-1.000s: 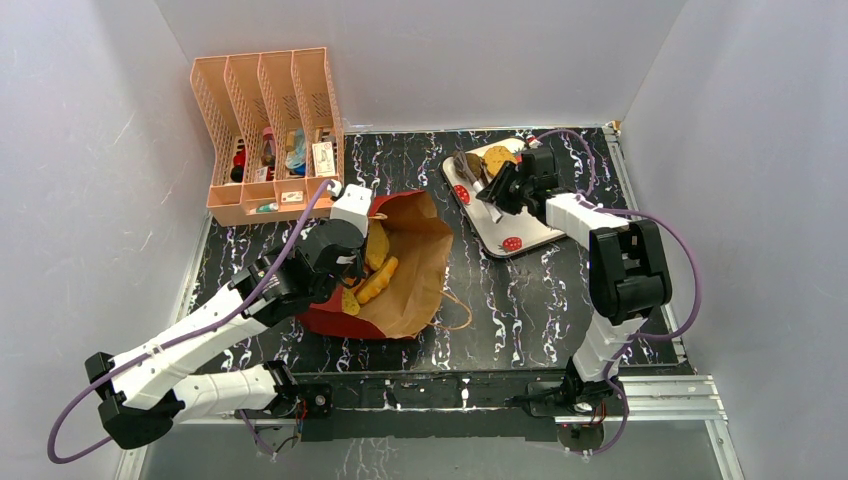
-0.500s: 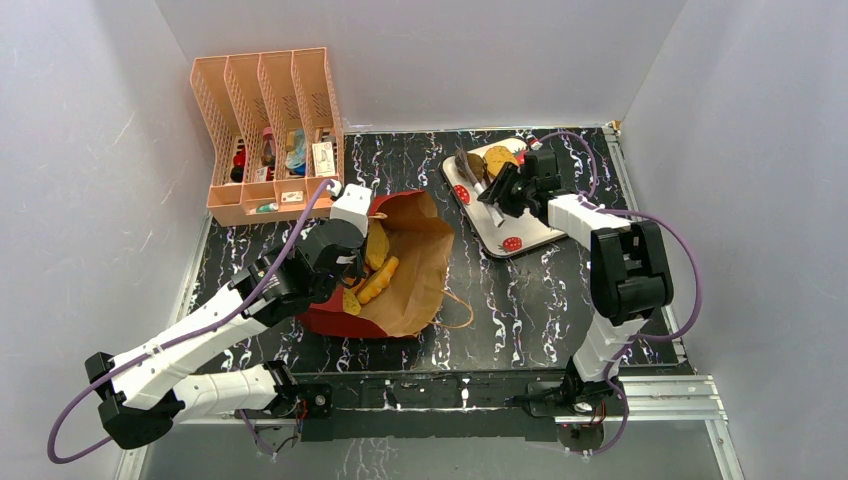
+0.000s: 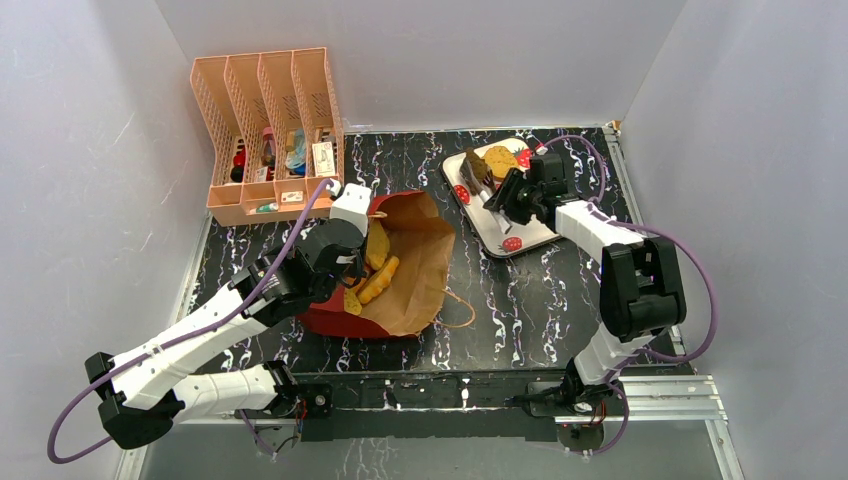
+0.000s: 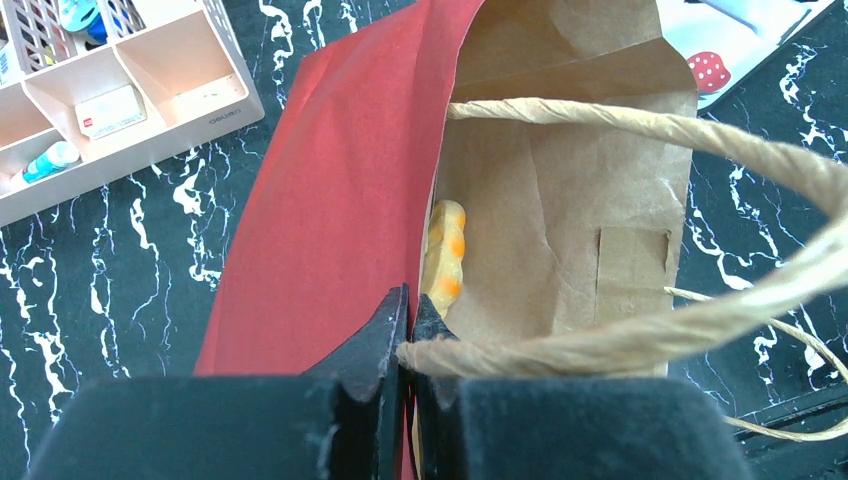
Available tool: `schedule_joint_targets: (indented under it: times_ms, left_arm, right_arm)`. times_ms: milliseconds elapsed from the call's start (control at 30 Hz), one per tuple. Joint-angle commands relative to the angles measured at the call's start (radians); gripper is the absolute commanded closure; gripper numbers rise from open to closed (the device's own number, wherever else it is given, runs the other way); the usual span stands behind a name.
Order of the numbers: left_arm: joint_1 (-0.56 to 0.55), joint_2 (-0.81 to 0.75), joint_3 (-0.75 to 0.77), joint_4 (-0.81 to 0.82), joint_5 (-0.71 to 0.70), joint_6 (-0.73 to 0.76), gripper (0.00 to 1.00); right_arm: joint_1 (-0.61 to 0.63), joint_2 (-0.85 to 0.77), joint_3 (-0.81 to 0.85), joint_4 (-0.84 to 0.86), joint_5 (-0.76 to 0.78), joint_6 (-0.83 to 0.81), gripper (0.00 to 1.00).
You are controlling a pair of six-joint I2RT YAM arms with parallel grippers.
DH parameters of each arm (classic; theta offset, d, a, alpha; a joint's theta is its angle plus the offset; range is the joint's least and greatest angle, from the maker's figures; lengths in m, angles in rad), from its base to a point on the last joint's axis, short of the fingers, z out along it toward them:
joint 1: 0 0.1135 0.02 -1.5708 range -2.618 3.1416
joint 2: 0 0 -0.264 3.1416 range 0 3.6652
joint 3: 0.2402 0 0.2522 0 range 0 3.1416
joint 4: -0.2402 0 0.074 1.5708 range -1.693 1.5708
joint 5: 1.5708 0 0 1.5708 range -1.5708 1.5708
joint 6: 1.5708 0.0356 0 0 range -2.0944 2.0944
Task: Take the fake bread out of the paper bag
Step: Place the fake bread in the container.
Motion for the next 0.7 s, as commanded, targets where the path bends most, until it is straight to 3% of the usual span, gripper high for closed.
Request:
schedule_joint_targets:
  times_ms: [0,667]
  left_arm:
    - [-0.002,-0.009,0.033,0.047,-0.006,-0.007,1.00]
    - [-0.002,-0.046,0.022,0.037,-0.005,-0.014,1.00]
  right_arm:
    - [-0.007,-0.063,0.002,-0.013,0.025,-0.031,0.57]
    - [-0.007,-0.205,-0.047,-0.095,0.050,-0.057,0.58]
